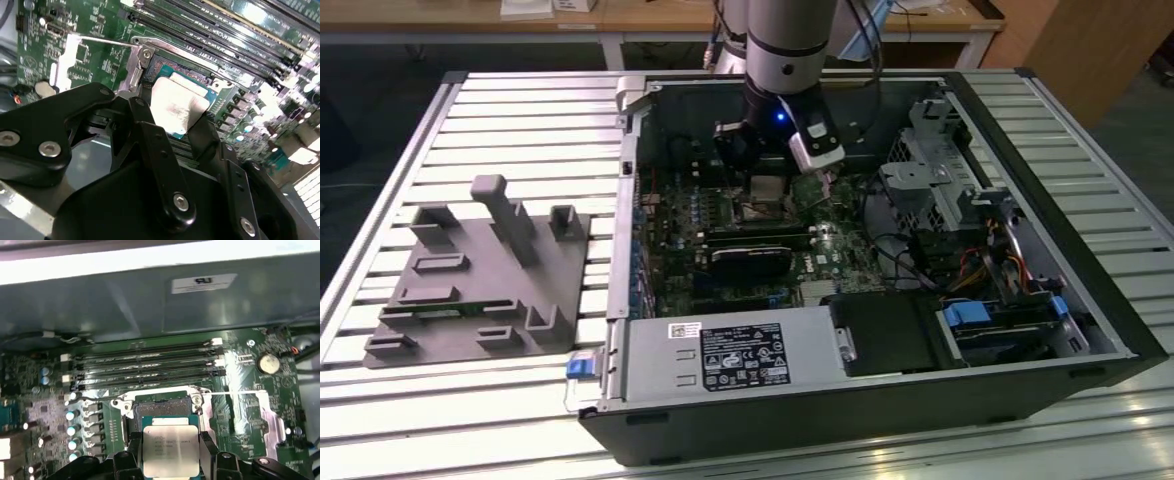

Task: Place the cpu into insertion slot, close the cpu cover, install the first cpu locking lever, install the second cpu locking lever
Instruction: 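Place the cpu into insertion slot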

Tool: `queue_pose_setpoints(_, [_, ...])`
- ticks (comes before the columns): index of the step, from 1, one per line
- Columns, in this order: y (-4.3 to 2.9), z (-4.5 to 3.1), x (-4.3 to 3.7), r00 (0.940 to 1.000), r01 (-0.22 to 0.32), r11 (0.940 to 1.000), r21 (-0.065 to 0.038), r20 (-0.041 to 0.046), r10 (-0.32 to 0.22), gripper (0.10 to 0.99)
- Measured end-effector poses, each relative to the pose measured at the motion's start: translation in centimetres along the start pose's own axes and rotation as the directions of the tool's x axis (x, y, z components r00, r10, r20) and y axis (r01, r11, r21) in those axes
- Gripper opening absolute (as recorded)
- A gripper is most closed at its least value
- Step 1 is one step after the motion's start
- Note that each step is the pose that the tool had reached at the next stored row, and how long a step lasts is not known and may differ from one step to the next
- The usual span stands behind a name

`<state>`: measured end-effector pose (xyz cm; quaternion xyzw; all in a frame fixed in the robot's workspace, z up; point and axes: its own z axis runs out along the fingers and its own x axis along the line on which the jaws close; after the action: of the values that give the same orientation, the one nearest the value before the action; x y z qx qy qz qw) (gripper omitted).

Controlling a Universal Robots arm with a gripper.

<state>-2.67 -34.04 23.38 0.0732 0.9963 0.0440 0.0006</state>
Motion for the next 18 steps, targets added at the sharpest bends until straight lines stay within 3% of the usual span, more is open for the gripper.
queue_pose_setpoints(8, [0.00, 0.04, 0.00, 0.9927, -0.120, 0.9927, -0.001, 0.0107, 0.120, 0.541])
queue_pose_setpoints(18, [-0.01, 0.08, 0.00, 0.9682, -0.249, 0.9684, -0.003, 0.0222, 0.249, 0.541])
